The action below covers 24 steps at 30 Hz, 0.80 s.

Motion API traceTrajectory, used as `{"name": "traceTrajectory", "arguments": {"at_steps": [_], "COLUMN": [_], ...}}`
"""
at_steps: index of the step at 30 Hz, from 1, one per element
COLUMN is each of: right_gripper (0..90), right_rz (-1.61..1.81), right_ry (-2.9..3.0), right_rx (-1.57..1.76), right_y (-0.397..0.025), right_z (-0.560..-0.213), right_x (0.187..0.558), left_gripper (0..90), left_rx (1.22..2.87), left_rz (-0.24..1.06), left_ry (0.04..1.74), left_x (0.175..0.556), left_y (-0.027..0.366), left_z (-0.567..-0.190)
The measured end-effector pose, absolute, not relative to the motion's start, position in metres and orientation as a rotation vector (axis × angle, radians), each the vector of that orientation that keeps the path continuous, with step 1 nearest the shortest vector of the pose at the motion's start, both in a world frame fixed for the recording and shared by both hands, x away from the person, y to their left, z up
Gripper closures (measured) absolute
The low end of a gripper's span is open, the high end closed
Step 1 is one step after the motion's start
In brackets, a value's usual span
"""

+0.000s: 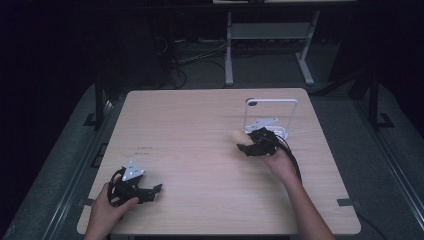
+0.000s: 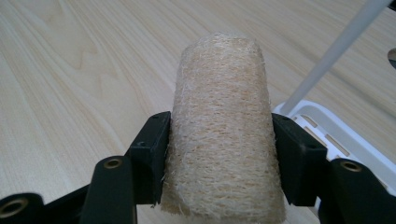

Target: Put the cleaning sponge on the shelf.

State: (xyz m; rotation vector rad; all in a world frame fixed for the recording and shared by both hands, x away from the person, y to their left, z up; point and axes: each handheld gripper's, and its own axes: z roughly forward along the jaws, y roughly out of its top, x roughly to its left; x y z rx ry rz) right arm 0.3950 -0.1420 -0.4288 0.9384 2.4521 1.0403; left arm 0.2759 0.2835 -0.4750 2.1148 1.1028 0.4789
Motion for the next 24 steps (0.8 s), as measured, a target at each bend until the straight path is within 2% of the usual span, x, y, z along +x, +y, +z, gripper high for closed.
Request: {"name": "traceTrajectory", "arguments": {"at_steps": [24], "right_gripper": [42.2], "right_rz": [1.076], "right_ry": [2.373], "right_rx": [1.001], "right_y": [-0.18], "right_z": [-0.419], "right_x": [0.395], "left_gripper": [12.7], "left_rx": [2.113], "left_rz": [0.48], "left_ry": [1.103], "left_x": [0.276], "left_y": [0.283], "left_z": [-0.475]}}
